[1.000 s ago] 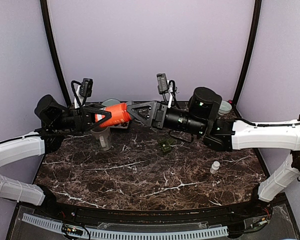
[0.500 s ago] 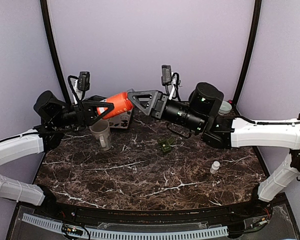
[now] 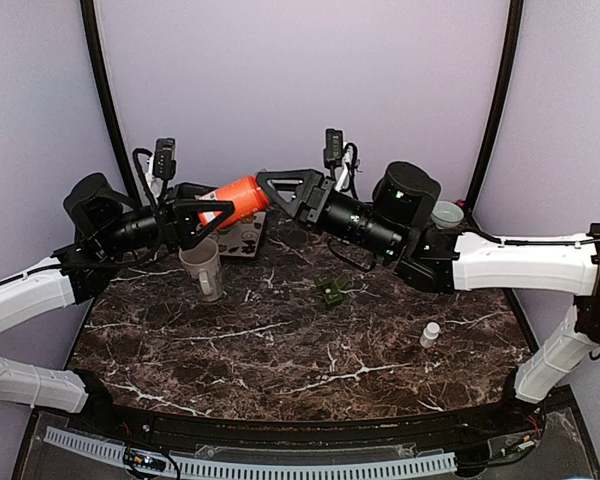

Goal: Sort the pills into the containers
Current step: Close the lid of the pill bottle on the pill bottle.

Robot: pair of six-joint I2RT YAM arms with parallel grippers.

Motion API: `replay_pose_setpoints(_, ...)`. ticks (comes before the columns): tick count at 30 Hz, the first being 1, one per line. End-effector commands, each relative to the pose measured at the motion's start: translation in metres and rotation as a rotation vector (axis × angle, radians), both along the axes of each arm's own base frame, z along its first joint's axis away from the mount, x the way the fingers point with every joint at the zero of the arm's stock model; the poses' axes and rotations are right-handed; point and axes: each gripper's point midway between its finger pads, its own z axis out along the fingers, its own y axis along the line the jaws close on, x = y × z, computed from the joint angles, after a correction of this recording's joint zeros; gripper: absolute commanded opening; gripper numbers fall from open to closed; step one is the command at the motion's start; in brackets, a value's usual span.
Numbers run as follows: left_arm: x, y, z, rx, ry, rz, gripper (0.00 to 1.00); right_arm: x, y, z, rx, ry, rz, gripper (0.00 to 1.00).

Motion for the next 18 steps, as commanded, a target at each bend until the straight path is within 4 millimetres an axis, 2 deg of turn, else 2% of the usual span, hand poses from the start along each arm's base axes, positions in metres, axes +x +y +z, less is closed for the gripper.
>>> replay_pose_setpoints(1, -0.039, -0.022, 0.002, 0.033, -0.109, -0.136, 0.0, -0.04, 0.04, -0.079, -0.197, 0.167, 0.205, 0.0)
replay_pose_setpoints(8, -0.032, -0.024, 0.0, 0.048, -0.161, -0.055, 0.0, -0.039, 0.045, -0.083, -0.194, 0.228, 0.219, 0.0)
replay_pose_setpoints(18, -0.02, -0.024, -0.017, 0.131, -0.277, 0.087, 0.0, -0.034, 0.047, -0.087, -0.178, 0.305, 0.237, 0.0)
